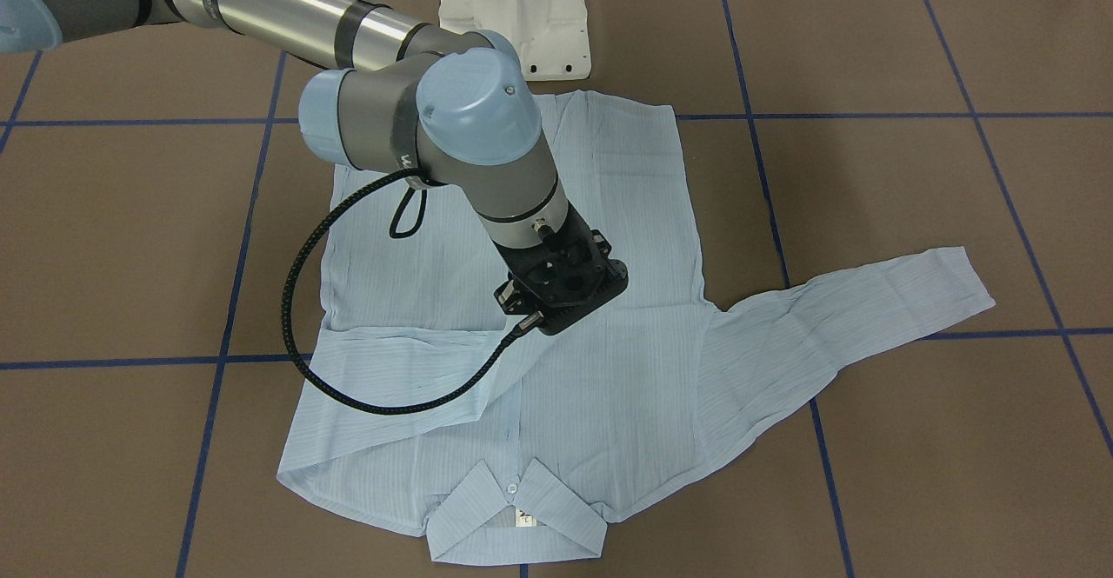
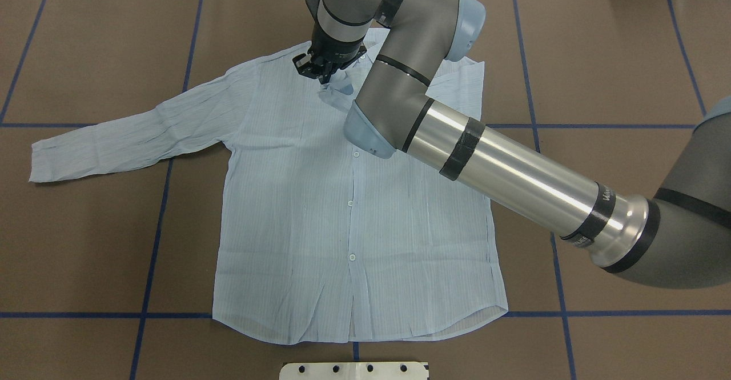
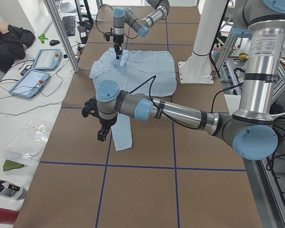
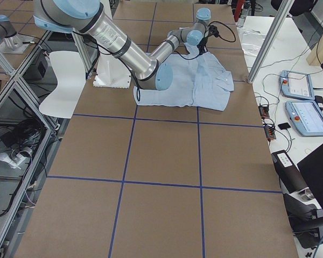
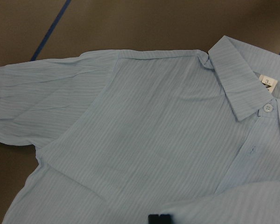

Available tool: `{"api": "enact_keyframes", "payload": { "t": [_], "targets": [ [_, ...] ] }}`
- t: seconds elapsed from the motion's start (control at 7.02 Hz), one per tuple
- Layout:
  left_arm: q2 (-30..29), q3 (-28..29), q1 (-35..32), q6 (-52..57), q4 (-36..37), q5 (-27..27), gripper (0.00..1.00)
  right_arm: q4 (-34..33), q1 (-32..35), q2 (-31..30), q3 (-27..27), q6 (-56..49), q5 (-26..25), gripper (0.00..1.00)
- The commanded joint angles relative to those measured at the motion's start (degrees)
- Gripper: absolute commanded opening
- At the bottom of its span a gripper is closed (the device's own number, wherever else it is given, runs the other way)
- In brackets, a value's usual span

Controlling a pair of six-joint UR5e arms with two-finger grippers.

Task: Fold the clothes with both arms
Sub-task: 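Lift the cuff with the right gripper and carry it toward the collar, then lay the sleeve across the shirt chest with the right gripper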

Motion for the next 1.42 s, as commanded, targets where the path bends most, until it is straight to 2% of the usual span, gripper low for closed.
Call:
{"api": "enact_keyframes", "payload": {
  "t": [0.0,0.28,1.28],
  "targets": [
    [-0.1,0.3,0.0,0.0,0.0,-0.1,1.0,2.9,-2.4,2.8,-5.3,0.4,-3.3,0.0],
    [-0.1,0.4,0.0,0.0,0.0,0.0,1.0,5.8,-4.1,2.9,-7.7,0.4,-5.6,0.0],
    [-0.4,1.5,0.0,0.1,-0.1,0.0,1.0,9.5,-7.2,4.1,-9.3,0.4,-8.5,0.0]
  ]
}}
